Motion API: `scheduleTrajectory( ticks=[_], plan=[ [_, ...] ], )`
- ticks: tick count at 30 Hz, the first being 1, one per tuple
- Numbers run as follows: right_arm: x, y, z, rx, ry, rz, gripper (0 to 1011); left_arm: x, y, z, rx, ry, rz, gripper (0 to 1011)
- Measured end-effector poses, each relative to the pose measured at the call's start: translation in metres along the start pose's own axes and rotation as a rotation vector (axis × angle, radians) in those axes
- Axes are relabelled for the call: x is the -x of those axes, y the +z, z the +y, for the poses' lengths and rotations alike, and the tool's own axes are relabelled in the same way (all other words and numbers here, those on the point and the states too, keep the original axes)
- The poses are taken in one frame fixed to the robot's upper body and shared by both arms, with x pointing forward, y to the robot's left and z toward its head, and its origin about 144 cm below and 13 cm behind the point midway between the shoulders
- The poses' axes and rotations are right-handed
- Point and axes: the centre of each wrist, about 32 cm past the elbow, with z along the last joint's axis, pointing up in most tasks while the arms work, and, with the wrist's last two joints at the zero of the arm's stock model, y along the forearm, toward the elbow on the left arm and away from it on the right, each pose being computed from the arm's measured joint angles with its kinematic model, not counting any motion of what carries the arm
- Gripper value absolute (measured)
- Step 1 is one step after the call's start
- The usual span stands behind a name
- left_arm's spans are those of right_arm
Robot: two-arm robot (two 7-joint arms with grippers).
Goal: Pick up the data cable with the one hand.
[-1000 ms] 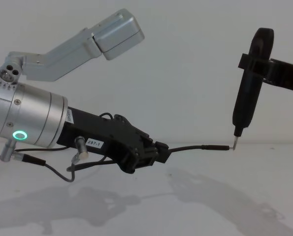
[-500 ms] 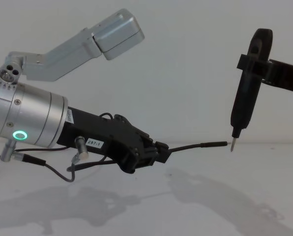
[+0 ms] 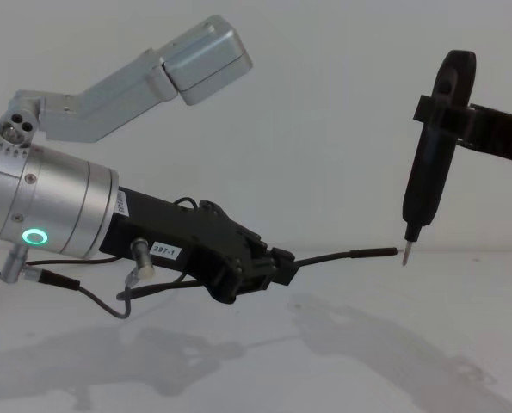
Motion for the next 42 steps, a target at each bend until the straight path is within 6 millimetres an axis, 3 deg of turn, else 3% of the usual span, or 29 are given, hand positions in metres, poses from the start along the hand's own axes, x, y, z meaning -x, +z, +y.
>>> scheduleTrajectory(
  ticks=[42],
  plan=[
    [-0.0041,-0.0013,0.0076,-0.019,0.004,-0.015,268,0.0,0.0,0.0,0.0,0.0,0.0,49]
  ],
)
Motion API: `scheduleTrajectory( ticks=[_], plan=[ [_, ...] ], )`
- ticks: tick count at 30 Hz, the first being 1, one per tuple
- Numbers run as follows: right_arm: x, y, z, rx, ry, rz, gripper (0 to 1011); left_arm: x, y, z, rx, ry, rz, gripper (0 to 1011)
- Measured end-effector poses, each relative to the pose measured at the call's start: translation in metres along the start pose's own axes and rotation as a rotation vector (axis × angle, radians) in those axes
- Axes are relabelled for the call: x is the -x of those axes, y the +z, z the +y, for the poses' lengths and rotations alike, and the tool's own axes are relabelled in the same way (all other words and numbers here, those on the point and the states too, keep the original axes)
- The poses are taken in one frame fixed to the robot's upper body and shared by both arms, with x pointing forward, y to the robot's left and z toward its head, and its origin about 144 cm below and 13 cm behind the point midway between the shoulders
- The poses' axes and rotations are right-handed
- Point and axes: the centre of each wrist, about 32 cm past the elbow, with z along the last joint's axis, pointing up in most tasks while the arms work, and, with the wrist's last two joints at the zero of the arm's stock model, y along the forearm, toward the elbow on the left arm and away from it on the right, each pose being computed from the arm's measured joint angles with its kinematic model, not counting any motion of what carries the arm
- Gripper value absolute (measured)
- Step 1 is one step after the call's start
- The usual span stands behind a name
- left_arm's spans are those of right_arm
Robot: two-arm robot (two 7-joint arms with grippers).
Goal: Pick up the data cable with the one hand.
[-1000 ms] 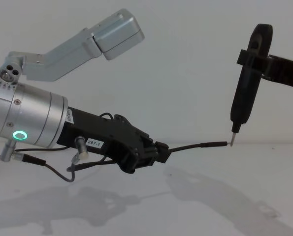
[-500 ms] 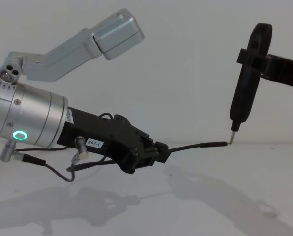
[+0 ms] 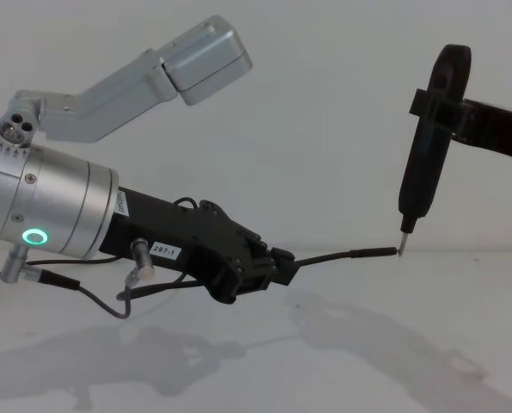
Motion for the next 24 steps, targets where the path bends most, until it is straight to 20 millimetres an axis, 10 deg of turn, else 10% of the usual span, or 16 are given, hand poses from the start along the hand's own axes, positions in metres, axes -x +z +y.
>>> scheduleTrajectory(
  ticks=[24],
  plan=[
    [-0.0015,0.0016,0.0035,0.007,0.004,-0.029,268,0.0,0.0,0.0,0.0,0.0,0.0,49]
  ],
)
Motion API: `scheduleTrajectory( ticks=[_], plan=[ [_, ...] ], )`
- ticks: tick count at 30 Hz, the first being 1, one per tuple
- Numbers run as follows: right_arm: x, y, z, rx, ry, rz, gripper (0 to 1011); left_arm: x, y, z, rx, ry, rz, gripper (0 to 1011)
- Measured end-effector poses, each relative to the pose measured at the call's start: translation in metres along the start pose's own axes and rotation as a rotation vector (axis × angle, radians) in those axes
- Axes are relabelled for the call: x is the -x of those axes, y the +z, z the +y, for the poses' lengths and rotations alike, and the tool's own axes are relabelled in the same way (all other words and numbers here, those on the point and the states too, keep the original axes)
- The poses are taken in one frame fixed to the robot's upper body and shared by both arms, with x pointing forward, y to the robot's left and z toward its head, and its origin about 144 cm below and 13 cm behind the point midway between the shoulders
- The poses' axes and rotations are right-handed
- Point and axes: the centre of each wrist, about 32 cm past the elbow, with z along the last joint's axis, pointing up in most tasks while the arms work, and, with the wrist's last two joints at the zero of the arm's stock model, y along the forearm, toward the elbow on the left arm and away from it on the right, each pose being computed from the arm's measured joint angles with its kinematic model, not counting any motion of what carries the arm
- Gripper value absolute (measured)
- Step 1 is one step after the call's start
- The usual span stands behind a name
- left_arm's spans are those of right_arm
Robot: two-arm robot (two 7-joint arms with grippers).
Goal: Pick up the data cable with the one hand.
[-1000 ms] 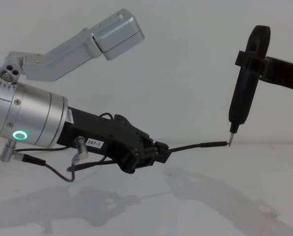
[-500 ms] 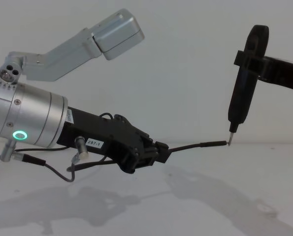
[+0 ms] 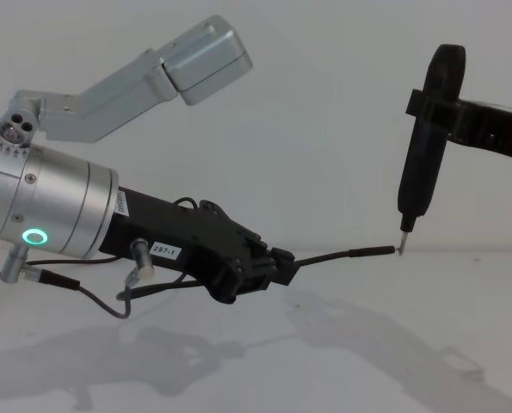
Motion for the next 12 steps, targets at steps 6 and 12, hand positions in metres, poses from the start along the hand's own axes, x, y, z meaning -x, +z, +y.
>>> scheduleTrajectory(
  ticks=[6,12],
  plan=[
    [0.0,0.0002,0.0005,0.002,0.002,-0.003,268,0.0,0.0,0.0,0.0,0.0,0.0,49],
    [0.0,0.0003,0.0008,0.003,0.004,-0.006,268,0.0,0.0,0.0,0.0,0.0,0.0,49]
  ],
)
